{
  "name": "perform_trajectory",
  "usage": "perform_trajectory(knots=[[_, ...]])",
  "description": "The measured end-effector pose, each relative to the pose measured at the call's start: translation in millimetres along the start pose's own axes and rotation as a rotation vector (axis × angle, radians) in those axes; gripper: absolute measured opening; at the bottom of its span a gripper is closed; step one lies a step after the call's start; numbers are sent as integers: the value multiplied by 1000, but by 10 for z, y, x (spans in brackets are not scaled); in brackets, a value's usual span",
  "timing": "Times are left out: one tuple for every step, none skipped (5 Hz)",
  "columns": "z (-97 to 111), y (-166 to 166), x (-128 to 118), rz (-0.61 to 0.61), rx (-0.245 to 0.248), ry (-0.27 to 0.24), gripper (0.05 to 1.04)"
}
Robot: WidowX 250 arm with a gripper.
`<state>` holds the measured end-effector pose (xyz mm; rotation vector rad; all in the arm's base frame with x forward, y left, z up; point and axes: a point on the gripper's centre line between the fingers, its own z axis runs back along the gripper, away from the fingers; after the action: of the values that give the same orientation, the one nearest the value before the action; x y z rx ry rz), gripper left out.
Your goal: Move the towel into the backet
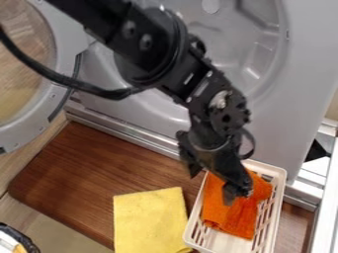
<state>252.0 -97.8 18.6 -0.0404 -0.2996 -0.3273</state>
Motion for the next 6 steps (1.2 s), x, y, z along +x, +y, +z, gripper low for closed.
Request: perform_trajectory(knots=[[-153,75,-61,32,-24,34,999],[-296,65,-116,29,-41,82,999],[-448,46,-110,32,-52,107,961],[-601,-11,-139,33,-65,149,679],[-604,-80,-83,16,-69,153,381],[-595,-87,-84,21,-63,164,202]])
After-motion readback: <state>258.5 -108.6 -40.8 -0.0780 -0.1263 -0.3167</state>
